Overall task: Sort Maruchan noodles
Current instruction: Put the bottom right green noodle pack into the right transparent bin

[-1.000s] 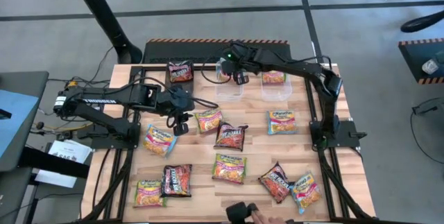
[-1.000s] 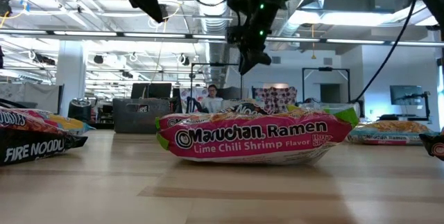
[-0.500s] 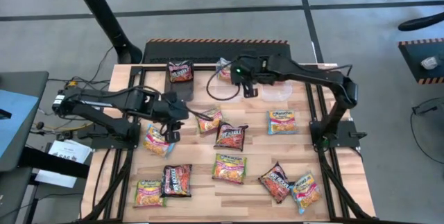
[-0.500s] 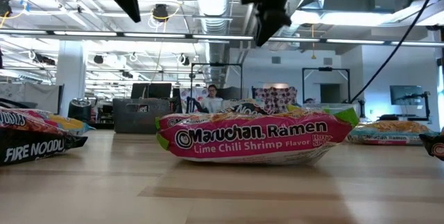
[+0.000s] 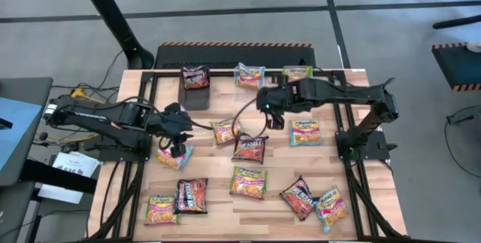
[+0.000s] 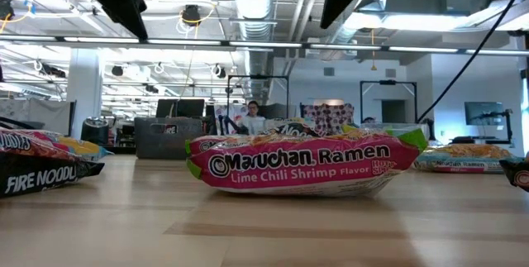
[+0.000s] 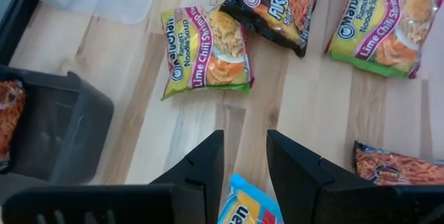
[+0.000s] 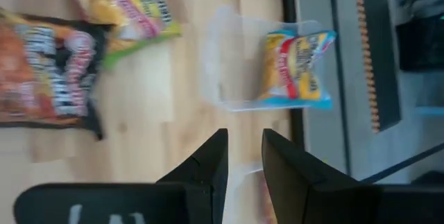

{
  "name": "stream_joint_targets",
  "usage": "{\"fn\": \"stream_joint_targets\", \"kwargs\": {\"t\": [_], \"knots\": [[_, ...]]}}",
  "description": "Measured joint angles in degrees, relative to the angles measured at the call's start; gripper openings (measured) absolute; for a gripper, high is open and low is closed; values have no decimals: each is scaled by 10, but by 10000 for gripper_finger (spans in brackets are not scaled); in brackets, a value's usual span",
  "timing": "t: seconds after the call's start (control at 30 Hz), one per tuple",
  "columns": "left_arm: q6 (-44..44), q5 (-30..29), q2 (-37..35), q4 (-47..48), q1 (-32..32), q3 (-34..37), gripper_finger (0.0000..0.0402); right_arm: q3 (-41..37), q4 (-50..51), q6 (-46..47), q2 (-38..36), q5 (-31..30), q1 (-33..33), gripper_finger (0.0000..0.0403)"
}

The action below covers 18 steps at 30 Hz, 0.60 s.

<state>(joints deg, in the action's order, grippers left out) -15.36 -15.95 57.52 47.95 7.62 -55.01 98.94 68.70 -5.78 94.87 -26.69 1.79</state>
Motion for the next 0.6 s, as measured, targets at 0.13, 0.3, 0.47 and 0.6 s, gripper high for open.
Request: {"fn": "stream_joint_targets", "kwargs": {"t": [0.13,0.3,0.47,0.6], "knots": [[-8,0,-17,-2,0,0,96,0,16,82,0,25,-39,117],[-4,-3,-25,-5,0,0,96,0,18,177,0,57,-89,140],[-4,-5,-27,-3,0,0,96,0,15,254,0,100,-136,166],[-4,-5,-27,-3,0,0,96,0,-4,297,0,125,-170,175]]}}
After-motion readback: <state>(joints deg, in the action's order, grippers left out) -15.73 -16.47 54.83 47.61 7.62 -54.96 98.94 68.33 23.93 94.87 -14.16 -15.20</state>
